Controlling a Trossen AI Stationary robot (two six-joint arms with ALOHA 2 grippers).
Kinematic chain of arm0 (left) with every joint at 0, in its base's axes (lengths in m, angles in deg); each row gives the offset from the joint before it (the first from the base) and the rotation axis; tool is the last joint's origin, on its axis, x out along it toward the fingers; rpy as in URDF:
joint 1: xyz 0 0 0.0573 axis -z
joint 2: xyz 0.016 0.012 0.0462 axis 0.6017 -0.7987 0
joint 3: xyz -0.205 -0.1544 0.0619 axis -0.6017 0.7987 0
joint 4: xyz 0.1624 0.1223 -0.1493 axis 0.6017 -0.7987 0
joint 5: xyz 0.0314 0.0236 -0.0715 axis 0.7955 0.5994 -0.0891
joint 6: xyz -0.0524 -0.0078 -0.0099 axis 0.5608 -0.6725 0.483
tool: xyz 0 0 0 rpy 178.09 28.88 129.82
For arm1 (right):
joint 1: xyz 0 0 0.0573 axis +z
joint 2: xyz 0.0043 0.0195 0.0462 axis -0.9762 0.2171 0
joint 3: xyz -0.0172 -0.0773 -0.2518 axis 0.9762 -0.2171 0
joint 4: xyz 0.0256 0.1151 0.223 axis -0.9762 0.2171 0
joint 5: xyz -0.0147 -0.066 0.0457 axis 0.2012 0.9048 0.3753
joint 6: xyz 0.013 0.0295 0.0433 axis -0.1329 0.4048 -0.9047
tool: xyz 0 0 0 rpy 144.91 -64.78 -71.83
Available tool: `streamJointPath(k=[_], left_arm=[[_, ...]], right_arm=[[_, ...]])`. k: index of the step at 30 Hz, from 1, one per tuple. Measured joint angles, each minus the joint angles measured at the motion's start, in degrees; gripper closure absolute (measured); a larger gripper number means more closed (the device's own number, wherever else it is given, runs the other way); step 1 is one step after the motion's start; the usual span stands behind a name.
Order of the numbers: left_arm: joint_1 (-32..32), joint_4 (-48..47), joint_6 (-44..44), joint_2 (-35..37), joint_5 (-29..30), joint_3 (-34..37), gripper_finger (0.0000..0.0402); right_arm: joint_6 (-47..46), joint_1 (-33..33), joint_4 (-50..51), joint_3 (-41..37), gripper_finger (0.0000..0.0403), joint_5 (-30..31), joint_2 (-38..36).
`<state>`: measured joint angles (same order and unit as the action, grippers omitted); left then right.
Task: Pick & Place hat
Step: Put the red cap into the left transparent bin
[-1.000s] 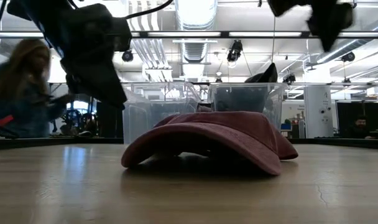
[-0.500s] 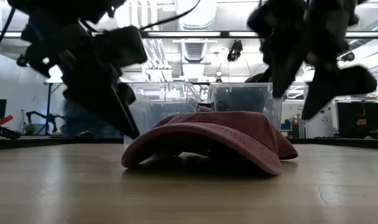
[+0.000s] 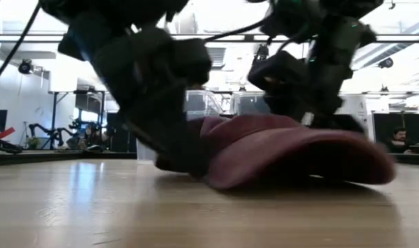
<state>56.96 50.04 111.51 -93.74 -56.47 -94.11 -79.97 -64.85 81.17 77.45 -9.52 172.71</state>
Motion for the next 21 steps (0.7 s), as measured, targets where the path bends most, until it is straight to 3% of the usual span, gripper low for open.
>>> streamJointPath(k=[4,7,12,16,21], left_arm=[[0.59,-3.08,-0.06,-1.11,-2.63,-4.84,0.0264],[0.51,-8.71,-0.11,-1.17,-2.0,-7.1,0.0264],[0.76,-14.29,-0.1,0.82,-1.39,-9.47,0.0264],[1.14,-19.86,-1.43,3.47,0.7,-9.91,0.0264],[1.13,-23.98,-7.2,8.19,9.17,-9.73,0.0264]], right_arm=[[8.54,-2.14,-2.87,1.3,0.0152,0.37,-0.48],[13.4,-3.0,0.36,2.91,0.0152,1.0,-3.49],[16.42,-3.1,9.98,3.72,0.0152,11.24,-10.2],[7.71,-2.42,17.04,3.49,0.0152,12.52,-17.7],[-11.93,7.03,17.16,0.45,0.0152,10.51,-24.53]])
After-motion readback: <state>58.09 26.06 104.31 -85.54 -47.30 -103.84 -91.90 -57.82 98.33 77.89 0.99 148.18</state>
